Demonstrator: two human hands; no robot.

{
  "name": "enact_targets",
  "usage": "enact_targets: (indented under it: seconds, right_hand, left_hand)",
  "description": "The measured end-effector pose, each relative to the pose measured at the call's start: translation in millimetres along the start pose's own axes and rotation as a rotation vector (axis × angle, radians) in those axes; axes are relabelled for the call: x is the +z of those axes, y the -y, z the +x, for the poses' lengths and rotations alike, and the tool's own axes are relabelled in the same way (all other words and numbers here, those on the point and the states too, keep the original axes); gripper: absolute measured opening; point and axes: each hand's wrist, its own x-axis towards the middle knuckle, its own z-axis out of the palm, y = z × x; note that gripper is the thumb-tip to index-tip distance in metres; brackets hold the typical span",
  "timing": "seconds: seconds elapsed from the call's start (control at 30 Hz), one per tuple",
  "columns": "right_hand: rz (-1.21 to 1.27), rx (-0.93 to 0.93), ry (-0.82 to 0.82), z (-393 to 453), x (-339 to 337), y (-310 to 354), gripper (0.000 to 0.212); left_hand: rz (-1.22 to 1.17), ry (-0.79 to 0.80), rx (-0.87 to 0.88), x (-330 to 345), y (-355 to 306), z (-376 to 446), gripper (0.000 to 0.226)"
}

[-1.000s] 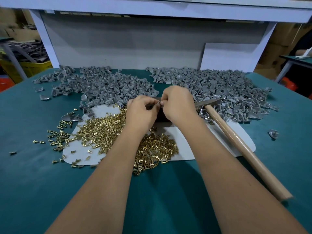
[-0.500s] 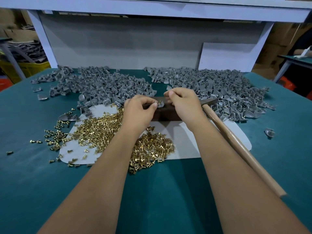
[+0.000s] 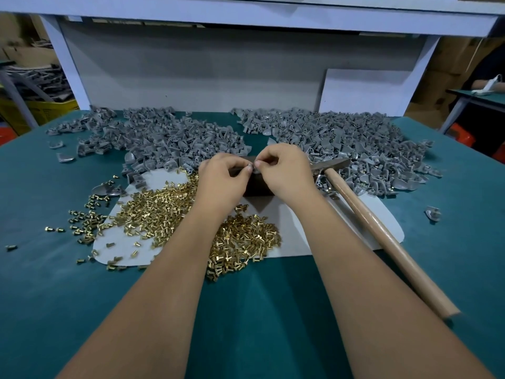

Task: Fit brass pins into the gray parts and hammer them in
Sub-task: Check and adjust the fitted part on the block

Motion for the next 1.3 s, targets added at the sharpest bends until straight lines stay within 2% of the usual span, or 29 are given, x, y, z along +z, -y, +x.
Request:
enact_targets:
  seconds: [0.23,0.37,0.63,0.93,1.13,1.3]
  right_hand:
    - [-0.155,0.032,-0.029,1.6,7.6,7.7,0.021]
    - [-0.22,-0.011,-0.069,-1.0,11.7,7.9,0.019]
    - [-0.265,-0.009,-0.063,0.1,10.8,8.5,0.018]
    - [-0.139,-0.115,-0.069,-4.3,12.7,-4.6,0.012]
    - [0.198,0.079,-0.124,-2.2,1.3,-6.3,0.021]
    - [0.241,0.099,-0.096,-1.5,-0.6,-6.2,0.022]
  left_hand:
    - [-0.022,-0.015,-0.005,1.9,1.0,-0.7,0.014]
    - [-0.024,-0.021,-0.013,3.1,1.1,-1.2,0.013]
    - [-0.044,-0.025,-0.04,2.3,0.5,1.1,0.013]
    - [0.018,0.015,-0.019,-0.4,1.1,1.8,0.015]
    - [-0.031,0.011,-0.05,-2.1,0.1,0.5,0.016]
    - [-0.067,0.015,-0.067,-2.6,0.2,-0.4,0.017]
